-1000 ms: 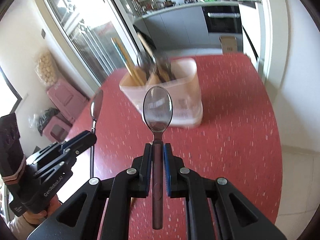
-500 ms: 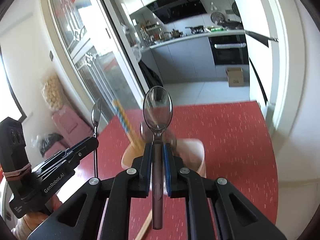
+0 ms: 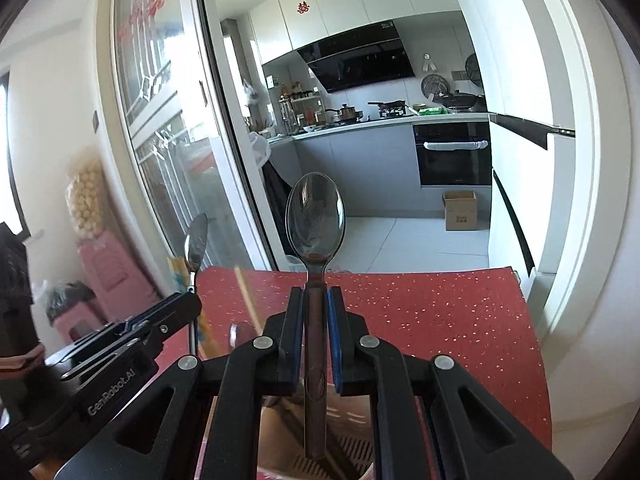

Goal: Organize utensils
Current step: 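Lower both spoons into the pink caddy and open both tools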

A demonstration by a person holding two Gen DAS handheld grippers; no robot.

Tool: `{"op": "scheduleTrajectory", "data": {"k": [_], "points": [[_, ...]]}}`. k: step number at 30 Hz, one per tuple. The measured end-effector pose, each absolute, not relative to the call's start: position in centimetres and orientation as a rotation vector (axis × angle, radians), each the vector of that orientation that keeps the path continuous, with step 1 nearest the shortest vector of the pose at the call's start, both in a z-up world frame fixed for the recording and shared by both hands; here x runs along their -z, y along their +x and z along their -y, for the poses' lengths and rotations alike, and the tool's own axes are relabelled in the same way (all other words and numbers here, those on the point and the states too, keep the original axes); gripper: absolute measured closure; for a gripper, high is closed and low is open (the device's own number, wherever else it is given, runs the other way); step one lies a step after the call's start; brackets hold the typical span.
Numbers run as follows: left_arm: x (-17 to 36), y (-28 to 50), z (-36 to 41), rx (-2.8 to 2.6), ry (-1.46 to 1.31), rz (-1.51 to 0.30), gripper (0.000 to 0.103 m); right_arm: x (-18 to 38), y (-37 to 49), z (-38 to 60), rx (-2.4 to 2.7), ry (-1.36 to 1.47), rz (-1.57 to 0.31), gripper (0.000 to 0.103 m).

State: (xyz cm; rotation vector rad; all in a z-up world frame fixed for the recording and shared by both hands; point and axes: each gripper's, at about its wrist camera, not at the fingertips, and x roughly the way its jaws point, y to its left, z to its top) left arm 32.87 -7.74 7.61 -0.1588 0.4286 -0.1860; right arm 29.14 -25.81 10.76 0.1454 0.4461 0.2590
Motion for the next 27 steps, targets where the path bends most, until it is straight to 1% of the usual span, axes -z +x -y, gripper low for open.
{"op": "scheduleTrajectory", "data": {"k": [5, 12, 16, 27], "points": [[-6.0, 32.3, 8.1, 0.151, -0.122, -0.373, 0.062, -8.1, 29.6, 25.3, -0.239, 0.086, -0.427, 0.091], [-4.5, 31.1, 8.9, 0.136, -0.075, -0.36, 0.062, -5.8, 27.8, 24.1, -0.237, -0.026, -0.386, 0.091], [-3.8, 30.6, 9.2, 0.136, -0.056, -0.38, 0.062, -5.1, 26.8, 23.5, -0.243, -0.074, -0.377, 0.091], [-3.2, 29.4, 9.2, 0.119, -0.026, -0.425, 0.062, -4.5, 26.0, 23.3, -0.251, -0.09, -0.425, 0.09]]}}
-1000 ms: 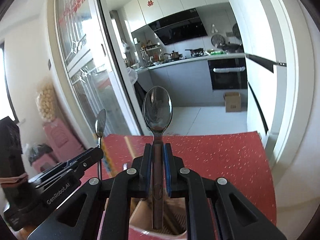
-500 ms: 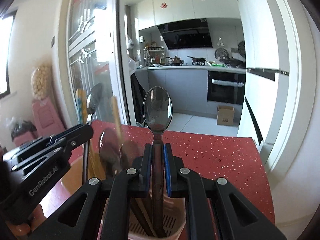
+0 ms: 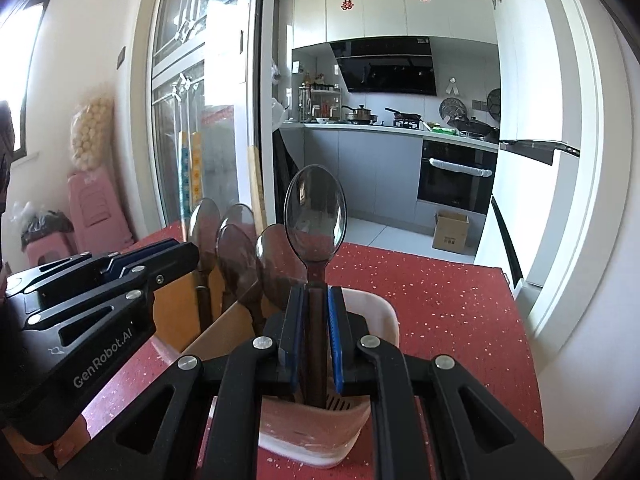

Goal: Organize utensils
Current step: 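Lower both spoons into the pink caddy and open both tools, then move both tools back over the two plain wooden chopsticks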

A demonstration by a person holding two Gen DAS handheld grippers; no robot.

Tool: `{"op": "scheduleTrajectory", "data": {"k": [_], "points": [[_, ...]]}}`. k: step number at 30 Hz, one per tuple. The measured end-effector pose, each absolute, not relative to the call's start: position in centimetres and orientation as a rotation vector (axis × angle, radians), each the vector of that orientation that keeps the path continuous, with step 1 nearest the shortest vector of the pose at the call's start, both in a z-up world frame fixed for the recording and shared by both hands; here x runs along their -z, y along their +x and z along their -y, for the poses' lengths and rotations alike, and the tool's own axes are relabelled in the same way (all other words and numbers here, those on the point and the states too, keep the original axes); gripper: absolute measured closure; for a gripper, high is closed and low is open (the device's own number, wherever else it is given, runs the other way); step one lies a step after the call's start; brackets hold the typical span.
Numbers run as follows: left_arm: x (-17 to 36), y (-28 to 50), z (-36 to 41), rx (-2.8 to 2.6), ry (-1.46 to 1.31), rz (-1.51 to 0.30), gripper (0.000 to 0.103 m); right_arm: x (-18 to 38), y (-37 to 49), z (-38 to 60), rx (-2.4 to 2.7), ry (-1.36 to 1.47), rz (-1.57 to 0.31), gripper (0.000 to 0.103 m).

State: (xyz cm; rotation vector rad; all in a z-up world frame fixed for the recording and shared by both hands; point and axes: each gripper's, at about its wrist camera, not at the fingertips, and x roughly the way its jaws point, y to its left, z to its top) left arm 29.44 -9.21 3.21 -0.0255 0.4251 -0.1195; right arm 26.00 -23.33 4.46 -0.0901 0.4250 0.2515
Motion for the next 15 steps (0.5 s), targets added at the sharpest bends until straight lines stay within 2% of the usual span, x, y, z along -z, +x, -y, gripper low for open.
{"op": "scheduleTrajectory", "data": {"k": [2, 6, 10, 15], "points": [[-3.3, 29.2, 9.0, 0.115, -0.031, -0.432, 0.062, -4.5, 26.0, 23.3, -0.254, -0.083, -0.439, 0.088], [-4.0, 28.1, 8.5, 0.107, -0.031, -0.439, 0.062, -5.1, 25.7, 23.6, -0.254, -0.06, -0.453, 0.068], [-4.1, 27.2, 8.2, 0.102, -0.01, -0.487, 0.062, -6.1, 24.8, 24.1, -0.248, -0.033, -0.456, 0.063], [-3.5, 25.2, 7.4, 0.108, 0.013, -0.568, 0.062, -7.3, 22.5, 24.7, -0.25, 0.008, -0.473, 0.051]]}}
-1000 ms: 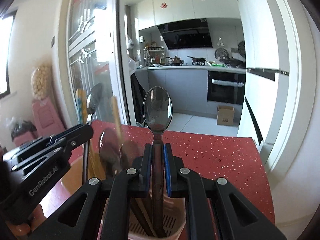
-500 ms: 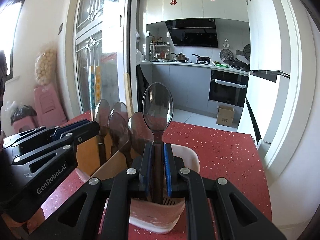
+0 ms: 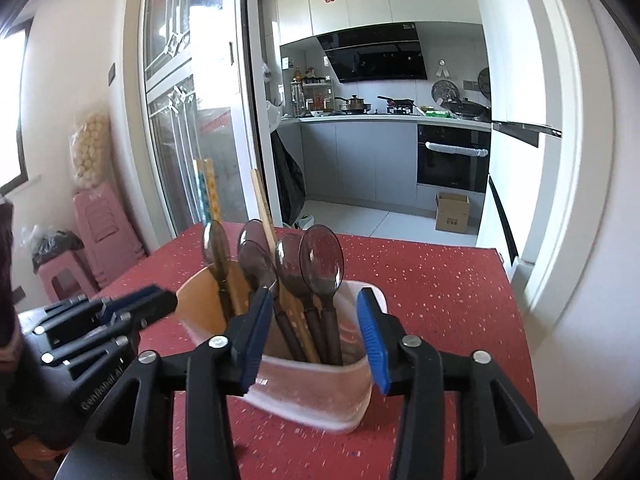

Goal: Organize utensils
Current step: 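Move both tools back over the two plain wooden chopsticks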

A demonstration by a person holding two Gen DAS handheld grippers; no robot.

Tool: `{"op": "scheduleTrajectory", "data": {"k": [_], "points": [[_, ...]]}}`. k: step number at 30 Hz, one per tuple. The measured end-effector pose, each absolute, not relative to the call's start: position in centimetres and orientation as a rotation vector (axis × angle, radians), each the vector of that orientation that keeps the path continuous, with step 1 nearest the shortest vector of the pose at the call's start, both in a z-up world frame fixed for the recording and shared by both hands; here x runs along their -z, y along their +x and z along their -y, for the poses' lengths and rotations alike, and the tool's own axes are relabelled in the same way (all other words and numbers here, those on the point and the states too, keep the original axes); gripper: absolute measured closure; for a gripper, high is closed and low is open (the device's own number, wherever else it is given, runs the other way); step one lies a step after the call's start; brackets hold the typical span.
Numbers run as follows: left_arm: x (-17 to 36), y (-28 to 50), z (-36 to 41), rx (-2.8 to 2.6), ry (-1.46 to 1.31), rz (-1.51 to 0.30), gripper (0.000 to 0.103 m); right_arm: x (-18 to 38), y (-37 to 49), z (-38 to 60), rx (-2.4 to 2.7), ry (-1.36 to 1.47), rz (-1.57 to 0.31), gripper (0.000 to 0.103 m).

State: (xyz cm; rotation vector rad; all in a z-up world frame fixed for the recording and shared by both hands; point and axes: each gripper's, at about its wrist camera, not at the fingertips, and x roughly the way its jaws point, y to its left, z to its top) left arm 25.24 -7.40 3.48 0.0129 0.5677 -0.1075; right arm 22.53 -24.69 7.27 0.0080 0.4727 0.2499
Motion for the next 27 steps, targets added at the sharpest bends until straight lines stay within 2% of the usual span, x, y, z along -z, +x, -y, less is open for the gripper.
{"op": "scheduleTrajectory", "data": {"k": [2, 11, 20, 27], "points": [[-3.2, 24.4, 7.0, 0.11, 0.013, -0.604, 0.062, -7.6, 21.2, 25.0, -0.245, 0.029, -0.486, 0.046], [-1.6, 20.4, 5.5, 0.108, 0.005, -0.733, 0.062, -6.5, 16.4, 25.8, -0.25, 0.137, -0.613, 0.043], [0.7, 16.9, 4.2, 0.097, -0.006, -0.828, 0.062, -1.9, 13.2, 26.1, -0.208, 0.229, -0.824, 0.043], [2.2, 15.3, 3.1, 0.107, -0.02, -0.866, 0.062, -0.6, 12.0, 25.2, -0.18, 0.236, -0.91, 0.042]]}}
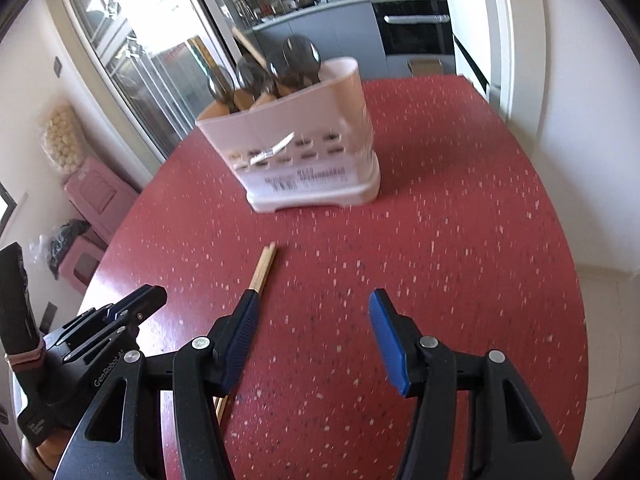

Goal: Organize utensils
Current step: 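Move both tools back over the two plain wooden chopsticks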

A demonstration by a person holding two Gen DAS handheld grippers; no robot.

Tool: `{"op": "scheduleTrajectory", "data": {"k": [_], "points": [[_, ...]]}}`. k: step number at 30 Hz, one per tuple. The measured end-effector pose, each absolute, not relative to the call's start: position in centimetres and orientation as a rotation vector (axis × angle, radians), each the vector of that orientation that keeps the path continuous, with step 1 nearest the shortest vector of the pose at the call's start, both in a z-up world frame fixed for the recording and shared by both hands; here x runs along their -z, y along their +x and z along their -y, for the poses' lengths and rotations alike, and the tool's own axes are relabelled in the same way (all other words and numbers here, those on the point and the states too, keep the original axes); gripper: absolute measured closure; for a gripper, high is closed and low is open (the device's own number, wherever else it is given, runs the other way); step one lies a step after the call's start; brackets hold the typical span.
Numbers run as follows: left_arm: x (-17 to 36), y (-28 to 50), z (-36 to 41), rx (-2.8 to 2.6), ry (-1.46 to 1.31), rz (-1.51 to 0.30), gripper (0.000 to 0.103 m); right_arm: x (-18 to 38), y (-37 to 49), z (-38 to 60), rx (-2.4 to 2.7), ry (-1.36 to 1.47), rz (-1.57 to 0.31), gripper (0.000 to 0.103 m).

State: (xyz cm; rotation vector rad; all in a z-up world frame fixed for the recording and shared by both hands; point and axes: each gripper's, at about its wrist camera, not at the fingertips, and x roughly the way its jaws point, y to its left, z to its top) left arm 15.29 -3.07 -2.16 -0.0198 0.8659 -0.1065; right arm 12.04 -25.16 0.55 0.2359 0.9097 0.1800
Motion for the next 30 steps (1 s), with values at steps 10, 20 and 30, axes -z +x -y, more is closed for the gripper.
{"op": "scheduleTrajectory", "data": {"k": [10, 20, 30], "points": [[3.0, 13.6, -0.2, 0.057, -0.069, -0.865, 0.0, 1.3, 11.7, 23.2, -0.148, 0.237, -1.026, 0.042], [3.8, 13.1, -2.0, 0.015, -0.053, -0.89, 0.0, 3.1, 12.4, 19.2, -0.148, 0.171, -1.127, 0.042], [4.2, 12.2, -3.4, 0.003, -0.082, -0.886, 0.0, 4.7, 12.5, 15.8, -0.071, 0.031, -1.16, 0.042]]}}
